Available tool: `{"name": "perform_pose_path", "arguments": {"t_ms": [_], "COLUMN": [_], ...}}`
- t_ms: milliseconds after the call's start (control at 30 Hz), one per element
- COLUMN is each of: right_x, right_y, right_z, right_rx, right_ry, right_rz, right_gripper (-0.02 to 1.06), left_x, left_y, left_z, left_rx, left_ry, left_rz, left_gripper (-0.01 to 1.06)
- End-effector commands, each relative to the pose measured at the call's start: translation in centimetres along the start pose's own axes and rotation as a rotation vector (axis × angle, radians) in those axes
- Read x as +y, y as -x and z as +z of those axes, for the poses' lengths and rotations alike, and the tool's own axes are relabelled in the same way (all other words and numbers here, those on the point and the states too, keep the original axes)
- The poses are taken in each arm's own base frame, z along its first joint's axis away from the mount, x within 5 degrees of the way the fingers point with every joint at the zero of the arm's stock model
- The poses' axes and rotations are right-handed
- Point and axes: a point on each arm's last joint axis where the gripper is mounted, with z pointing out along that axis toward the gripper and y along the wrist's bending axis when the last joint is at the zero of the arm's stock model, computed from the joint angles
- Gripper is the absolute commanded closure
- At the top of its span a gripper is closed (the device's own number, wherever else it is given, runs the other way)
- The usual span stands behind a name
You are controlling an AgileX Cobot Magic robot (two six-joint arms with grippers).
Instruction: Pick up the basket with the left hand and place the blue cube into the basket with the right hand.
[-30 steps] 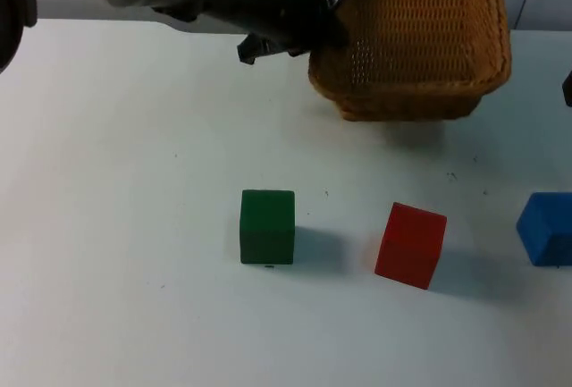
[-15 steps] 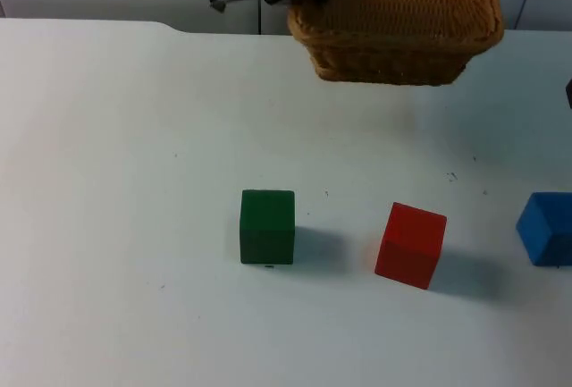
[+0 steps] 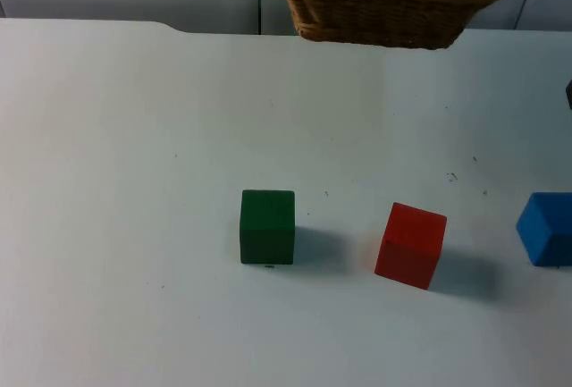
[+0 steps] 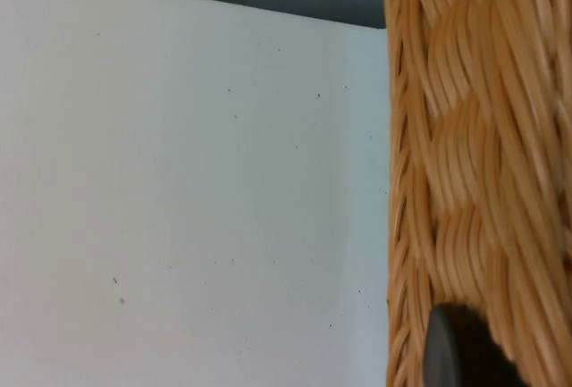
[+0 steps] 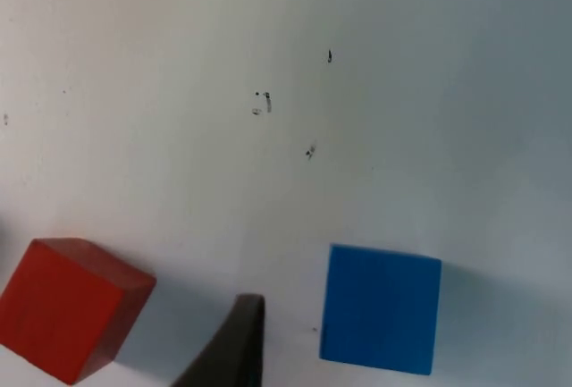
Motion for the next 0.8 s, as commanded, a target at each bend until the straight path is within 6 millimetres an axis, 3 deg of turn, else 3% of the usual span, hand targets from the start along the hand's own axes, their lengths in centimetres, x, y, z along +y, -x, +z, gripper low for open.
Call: {"name": "perform_pose_path", "arguments": {"t_ms": [0,500,633,767], "right_x": [0.1,0.1,0.1,0.1], "right_y": [0.2,0.3,0.4,0.4], "right_z": [-0.2,-0.2,-0.2,-0.2], "right_rx": [-0.006,-0.016,-0.025,-0.025], "right_ry": [0.002,0.002,0.001,0.001], "right_rz": [-0.008,-0.003,-0.003,-0.003], "right_gripper": [0.02,0.02,0.02,0.02], "left_x": [-0.8,1.7,3.3,4.1], "left_y": [0.6,-0.9,-2.2,-3.0], "left_z": [-1.6,1.3,4.2,5.5], "left_rx": [-0.038,-0.108,-0.066,-0.032], "left_ry": [0.011,0.030,0.036,0.050], "left_rz": [-0.001,-0.058,-0.107,-0.117], "left_gripper": [1.05,1.05,1.05,1.05]}}
